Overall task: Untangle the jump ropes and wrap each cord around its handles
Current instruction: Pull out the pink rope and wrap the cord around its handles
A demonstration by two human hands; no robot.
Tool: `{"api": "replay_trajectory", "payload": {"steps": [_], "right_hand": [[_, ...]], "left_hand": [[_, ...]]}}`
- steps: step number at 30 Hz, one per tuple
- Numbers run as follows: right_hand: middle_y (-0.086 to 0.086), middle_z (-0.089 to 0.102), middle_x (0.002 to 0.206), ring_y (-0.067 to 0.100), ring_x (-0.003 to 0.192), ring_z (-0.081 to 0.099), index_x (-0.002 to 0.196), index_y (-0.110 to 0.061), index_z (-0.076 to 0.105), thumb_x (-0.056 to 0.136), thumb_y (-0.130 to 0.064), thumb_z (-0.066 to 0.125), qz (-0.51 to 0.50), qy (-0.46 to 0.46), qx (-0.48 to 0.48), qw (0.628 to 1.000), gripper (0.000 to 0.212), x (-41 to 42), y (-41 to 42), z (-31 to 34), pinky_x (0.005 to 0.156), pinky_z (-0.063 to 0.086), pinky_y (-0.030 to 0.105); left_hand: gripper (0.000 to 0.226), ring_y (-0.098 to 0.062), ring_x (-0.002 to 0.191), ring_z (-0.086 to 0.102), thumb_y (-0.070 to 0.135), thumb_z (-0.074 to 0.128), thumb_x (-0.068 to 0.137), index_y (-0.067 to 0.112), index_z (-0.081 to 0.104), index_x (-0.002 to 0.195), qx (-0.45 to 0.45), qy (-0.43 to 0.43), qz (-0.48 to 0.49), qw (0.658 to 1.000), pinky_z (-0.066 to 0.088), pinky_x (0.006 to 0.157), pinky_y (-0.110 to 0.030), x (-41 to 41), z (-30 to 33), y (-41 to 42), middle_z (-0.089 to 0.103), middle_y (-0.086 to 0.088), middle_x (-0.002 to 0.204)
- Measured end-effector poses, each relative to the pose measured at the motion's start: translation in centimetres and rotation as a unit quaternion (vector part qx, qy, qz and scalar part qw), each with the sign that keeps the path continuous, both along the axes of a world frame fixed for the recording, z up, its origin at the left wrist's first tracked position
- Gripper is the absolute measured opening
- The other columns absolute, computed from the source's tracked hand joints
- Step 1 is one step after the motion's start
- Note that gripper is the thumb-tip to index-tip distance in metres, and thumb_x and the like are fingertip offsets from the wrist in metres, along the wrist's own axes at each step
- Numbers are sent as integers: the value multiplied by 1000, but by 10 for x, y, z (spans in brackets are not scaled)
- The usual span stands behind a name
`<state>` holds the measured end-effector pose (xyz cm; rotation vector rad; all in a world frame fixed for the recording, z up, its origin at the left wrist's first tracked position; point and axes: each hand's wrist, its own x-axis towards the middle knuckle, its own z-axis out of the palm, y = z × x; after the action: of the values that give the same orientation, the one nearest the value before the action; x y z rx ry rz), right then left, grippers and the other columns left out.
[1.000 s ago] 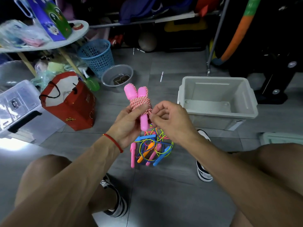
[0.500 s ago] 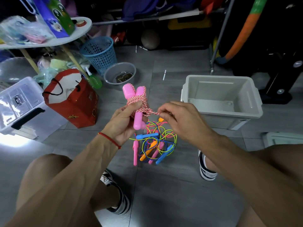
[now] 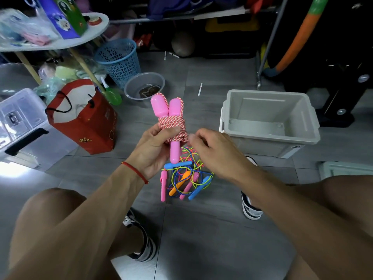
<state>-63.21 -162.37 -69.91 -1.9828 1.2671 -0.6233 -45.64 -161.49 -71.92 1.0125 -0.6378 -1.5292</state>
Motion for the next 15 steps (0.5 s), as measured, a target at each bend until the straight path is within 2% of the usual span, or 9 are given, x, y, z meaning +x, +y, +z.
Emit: {"api": "replay_trajectory", "payload": {"steps": [3,5,7,10,12,15], "right_hand": [[-5,54,54,10,55,49,78,-14,61,99,-45,53,-17,-14,35,999,38,3,-3,-3,58,42,32],[4,59,59,23,57,52,83,-9,66,99,-41,54,-25,-36,68,997,37,3,-4,-3,63,52,39],[18,62,65,32,60,54,82,-8,70,100,-35,50,-42,-61,89,993,38,2,-6,-3,67,55,49],[11,64,59,21,52,56,78,-12,72,100,-31,49,-50,-58,76,994,38,-2,-6,1,64,55,45],[5,67,58,19,55,64,78,-11,72,98,-33,52,-51,-37,40,997,36,-5,-6,4,65,56,41],[0,70,61,14,56,67,78,-12,70,98,-34,54,-42,-15,-3,999,34,-7,-4,10,68,56,36]], "left_hand": [[35,-22,78,64,3,68,81,0,60,115,-11,-1,5,1000,57,82,-37,-4,-1,1,65,-13,91],[36,-20,76,65,-2,72,79,0,61,113,-27,-18,25,999,57,80,-35,-7,-4,0,66,-11,90],[34,-22,77,66,-2,76,76,0,63,108,-48,-56,43,996,57,79,-38,-8,-9,-1,68,-11,90],[39,-29,83,64,8,81,71,1,66,107,-70,-118,61,989,55,87,-50,-8,-14,-3,69,-14,93],[38,-26,81,66,6,80,73,0,66,108,-68,-132,79,986,56,85,-47,-8,-15,-4,71,-11,92],[36,-23,80,67,4,75,77,-3,65,110,-58,-96,91,989,58,81,-40,-6,-11,-6,71,-12,93]]}}
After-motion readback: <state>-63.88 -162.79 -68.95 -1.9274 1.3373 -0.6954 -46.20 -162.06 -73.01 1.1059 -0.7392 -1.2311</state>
